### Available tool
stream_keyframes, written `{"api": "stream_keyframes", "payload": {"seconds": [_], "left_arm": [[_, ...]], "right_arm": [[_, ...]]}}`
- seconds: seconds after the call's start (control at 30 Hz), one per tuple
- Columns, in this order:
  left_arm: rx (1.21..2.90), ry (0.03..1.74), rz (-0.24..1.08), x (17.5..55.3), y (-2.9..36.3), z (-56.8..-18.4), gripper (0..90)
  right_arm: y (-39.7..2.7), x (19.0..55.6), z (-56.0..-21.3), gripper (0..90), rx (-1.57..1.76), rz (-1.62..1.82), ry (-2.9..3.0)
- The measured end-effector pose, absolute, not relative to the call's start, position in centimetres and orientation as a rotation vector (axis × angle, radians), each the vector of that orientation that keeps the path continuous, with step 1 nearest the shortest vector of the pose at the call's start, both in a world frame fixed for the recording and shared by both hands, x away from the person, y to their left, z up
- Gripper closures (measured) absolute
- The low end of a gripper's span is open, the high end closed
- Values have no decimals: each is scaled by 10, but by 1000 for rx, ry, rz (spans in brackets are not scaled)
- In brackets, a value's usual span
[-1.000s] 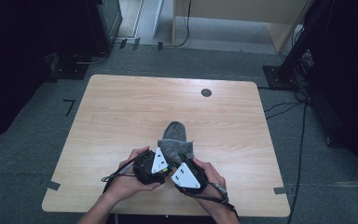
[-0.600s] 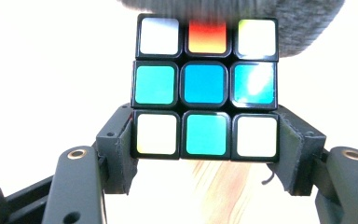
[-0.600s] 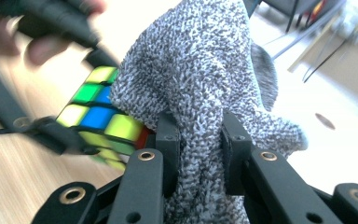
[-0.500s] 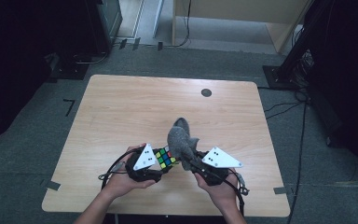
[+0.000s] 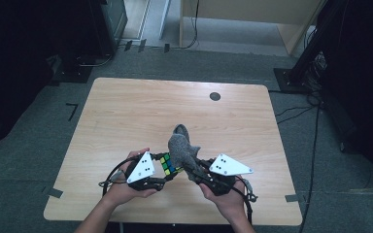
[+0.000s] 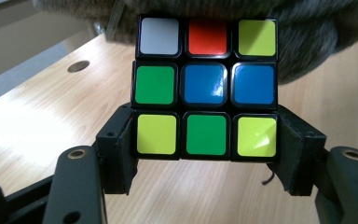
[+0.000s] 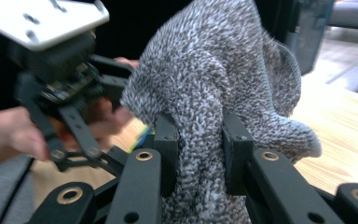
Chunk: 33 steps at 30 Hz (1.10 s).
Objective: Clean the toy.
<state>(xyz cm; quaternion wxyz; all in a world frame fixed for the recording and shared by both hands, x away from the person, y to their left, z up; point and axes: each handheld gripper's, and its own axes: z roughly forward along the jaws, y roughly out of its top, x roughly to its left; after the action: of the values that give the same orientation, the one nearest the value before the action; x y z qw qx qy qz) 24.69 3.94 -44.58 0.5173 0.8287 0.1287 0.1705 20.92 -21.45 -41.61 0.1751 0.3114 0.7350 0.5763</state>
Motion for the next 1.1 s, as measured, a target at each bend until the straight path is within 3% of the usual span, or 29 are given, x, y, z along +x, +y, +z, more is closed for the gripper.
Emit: {"api": "stream_keyframes", "payload": {"seconds": [0.07,0.2,0.37,0.6,0.93,1.1], "left_arm": [[1943,309,347,249,46,-443,345],[1925,338,343,253,49,-442,345],[1984,325,374,251,44,-448,345],[1776,366,220,259,68,-436,345],[1687,379,139,262,74,-434,345],[1713,380,162,262,74,-435,345]], "right_arm": [[-222,216,-423,737,966,1584,2077],[-235,223,-432,740,1082,1517,2049],[-224,211,-420,739,859,1769,2072],[-248,228,-438,748,1089,1671,2034],[-197,216,-459,761,620,1535,2296],[-204,219,-455,759,739,1544,2186]]}}
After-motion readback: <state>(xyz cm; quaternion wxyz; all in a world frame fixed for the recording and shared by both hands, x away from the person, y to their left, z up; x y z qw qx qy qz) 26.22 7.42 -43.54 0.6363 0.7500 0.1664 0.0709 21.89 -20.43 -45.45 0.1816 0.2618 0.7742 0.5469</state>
